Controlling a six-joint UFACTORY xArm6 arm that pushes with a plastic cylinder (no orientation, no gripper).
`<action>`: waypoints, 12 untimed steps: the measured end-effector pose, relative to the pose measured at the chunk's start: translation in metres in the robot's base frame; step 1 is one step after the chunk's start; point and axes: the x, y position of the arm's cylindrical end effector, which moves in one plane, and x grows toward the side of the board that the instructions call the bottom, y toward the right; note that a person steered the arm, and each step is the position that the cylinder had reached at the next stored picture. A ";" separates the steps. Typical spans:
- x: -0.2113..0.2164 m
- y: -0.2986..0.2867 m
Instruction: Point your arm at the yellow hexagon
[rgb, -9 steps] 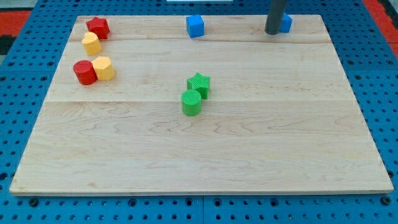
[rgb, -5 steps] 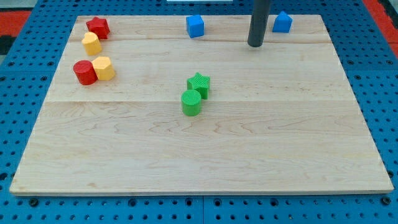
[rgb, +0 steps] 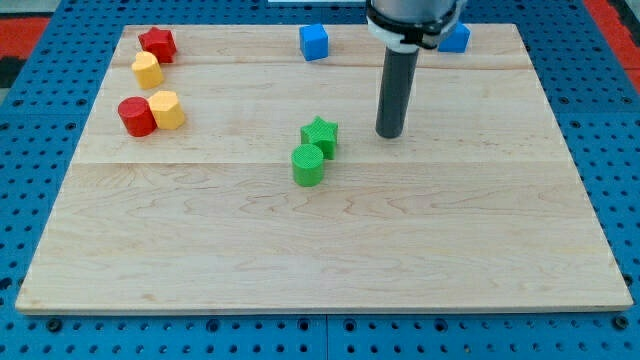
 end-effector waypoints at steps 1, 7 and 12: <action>-0.028 -0.045; -0.064 -0.240; -0.022 -0.258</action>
